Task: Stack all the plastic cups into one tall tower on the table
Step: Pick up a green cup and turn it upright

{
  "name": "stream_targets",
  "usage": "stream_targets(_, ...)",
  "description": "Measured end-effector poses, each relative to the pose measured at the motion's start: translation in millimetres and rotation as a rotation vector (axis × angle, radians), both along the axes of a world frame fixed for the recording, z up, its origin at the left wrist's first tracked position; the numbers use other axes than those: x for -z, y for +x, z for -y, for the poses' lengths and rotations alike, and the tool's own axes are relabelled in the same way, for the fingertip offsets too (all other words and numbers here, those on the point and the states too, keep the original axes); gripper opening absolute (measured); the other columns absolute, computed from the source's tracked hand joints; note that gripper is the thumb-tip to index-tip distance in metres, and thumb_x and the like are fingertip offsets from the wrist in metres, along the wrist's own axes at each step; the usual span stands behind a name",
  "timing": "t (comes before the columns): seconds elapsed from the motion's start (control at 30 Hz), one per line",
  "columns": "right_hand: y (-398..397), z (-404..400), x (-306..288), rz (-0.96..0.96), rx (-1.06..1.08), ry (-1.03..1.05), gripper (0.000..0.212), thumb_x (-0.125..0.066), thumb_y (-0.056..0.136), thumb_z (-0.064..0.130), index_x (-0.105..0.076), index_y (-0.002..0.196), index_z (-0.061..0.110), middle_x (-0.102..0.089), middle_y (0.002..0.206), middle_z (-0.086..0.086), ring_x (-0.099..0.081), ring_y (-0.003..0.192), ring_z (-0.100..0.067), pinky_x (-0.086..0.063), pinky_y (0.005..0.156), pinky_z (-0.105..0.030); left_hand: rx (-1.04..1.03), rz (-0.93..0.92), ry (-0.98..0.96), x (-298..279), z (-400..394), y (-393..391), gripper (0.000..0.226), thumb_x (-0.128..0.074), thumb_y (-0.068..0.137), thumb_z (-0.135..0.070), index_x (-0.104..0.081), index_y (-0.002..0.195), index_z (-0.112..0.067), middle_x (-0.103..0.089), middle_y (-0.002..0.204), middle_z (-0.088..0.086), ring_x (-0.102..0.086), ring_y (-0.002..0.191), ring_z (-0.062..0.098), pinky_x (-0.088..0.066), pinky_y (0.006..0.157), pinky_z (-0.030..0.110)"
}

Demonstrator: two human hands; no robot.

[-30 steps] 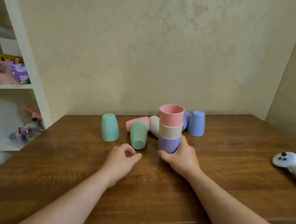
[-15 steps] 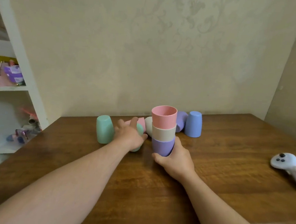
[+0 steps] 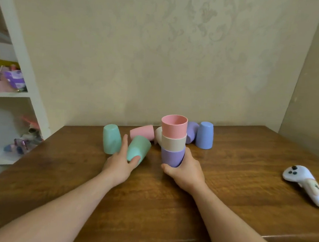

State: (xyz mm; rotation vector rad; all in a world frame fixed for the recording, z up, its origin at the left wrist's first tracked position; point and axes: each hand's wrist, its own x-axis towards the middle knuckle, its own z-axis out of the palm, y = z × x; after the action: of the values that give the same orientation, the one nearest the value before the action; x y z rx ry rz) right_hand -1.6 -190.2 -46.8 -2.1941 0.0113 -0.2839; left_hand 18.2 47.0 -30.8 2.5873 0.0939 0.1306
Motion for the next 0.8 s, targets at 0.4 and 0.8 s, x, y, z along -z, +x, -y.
stream_targets(0.4, -4, -1, 1, -0.001, -0.003, 0.018, 0.076, -0.085, 0.069, 0.059, -0.048, 0.132, 0.040, -0.069, 0.118, 0.015, -0.068, 0.103, -0.011, -0.061, 0.091, -0.042, 0.026, -0.247, 0.118, -41, -21, -36, 0.073, -0.079, 0.075, -0.055, -0.063, 0.139, -0.026, -0.067, 0.116, -0.006, -0.066, 0.104, 0.015, -0.061, 0.095, 0.040)
stream_targets(0.8, -1, 1, 3, 0.004, -0.017, 0.014, 0.079, -0.087, 0.074, 0.054, -0.048, 0.140, 0.035, -0.068, 0.124, 0.011, -0.067, 0.106, -0.014, -0.058, 0.091, -0.039, 0.008, -0.055, -0.434, -8, -18, -36, 0.118, -0.102, 0.068, -0.025, -0.034, 0.163, -0.031, -0.055, 0.159, -0.003, -0.054, 0.142, 0.021, -0.046, 0.119, 0.050)
